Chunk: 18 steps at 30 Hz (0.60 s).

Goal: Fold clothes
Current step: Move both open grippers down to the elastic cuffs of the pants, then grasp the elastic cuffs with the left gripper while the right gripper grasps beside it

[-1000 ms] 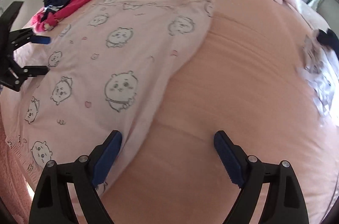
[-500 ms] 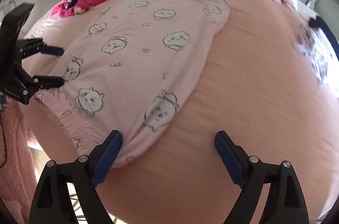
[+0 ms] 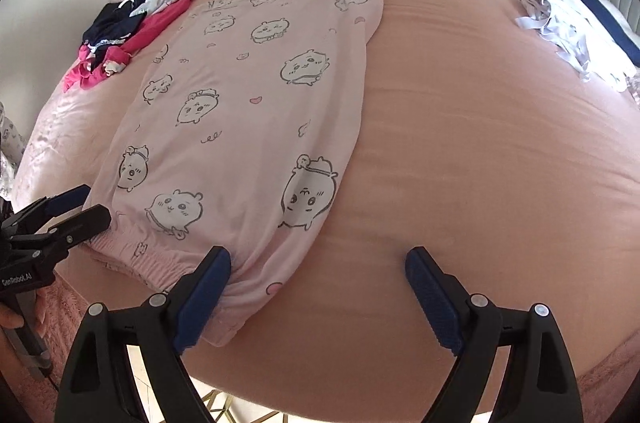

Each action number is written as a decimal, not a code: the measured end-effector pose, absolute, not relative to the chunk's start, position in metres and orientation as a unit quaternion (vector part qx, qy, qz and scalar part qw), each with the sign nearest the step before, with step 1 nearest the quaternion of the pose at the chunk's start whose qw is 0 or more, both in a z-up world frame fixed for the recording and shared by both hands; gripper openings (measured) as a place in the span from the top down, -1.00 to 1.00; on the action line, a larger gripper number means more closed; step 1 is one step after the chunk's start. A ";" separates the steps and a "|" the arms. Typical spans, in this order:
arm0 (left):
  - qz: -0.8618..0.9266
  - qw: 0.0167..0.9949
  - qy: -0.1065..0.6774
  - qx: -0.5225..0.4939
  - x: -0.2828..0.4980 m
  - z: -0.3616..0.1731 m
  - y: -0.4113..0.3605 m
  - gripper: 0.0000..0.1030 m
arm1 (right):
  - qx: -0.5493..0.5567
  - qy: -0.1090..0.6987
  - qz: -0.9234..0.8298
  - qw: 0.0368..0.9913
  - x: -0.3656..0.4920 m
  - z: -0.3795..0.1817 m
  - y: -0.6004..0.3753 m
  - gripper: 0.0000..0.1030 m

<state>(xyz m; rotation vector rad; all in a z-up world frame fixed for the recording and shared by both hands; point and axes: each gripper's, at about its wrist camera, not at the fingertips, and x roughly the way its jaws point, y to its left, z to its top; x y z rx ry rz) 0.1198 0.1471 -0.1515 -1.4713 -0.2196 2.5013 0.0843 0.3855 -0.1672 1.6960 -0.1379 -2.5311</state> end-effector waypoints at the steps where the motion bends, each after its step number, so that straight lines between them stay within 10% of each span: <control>1: 0.852 0.111 -0.081 -0.504 0.119 -0.155 0.150 -0.72 | 0.557 -0.042 -0.828 0.041 0.087 -0.166 0.387 -0.73; 7: 0.846 0.101 -0.105 -0.513 0.117 -0.159 0.151 -0.60 | 0.554 -0.058 -0.829 0.041 0.102 -0.159 0.388 -0.38; 11: 0.838 0.116 -0.155 -0.511 0.125 -0.159 0.144 0.22 | 0.548 -0.057 -0.831 0.072 0.110 -0.156 0.383 0.11; 18: 0.820 0.133 -0.222 -0.510 0.131 -0.168 0.137 0.41 | 0.548 -0.137 -0.820 0.096 0.122 -0.163 0.403 0.10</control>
